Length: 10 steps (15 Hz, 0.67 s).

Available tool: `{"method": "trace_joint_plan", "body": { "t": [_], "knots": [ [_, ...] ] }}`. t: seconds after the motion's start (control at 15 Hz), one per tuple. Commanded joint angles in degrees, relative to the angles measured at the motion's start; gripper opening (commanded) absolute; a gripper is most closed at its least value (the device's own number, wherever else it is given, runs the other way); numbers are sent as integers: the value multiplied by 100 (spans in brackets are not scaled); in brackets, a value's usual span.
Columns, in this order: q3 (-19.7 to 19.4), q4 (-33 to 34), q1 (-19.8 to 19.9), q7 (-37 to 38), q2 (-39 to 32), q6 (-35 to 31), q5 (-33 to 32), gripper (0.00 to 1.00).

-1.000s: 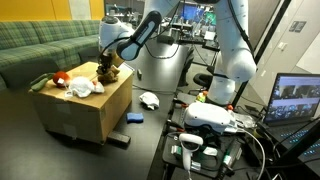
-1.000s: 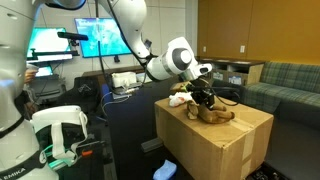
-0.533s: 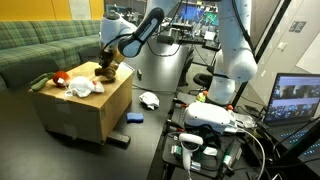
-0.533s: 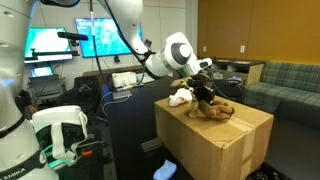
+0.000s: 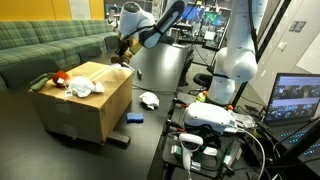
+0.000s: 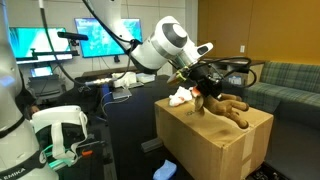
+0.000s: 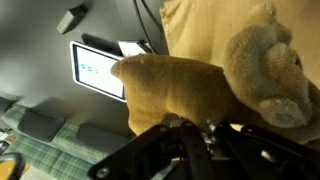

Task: Replace the objects on the box with the objects on the table, that is the brown toy with the towel, plastic bag with the blue duster and orange object with the dark brown duster

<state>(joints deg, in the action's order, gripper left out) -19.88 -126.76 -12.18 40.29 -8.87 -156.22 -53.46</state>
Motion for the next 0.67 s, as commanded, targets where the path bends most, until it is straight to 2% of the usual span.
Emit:
{"method": "trace_joint_plan", "body": {
  "t": [0.0, 0.27, 0.6],
  "knots": [
    [-331, -662, 20, 807, 815, 130, -915, 3],
    [-483, -1136, 112, 1249, 1061, 270, -1428, 3],
    [-491, -1538, 132, 1297, 810, 311, -1329, 3]
  ]
}}
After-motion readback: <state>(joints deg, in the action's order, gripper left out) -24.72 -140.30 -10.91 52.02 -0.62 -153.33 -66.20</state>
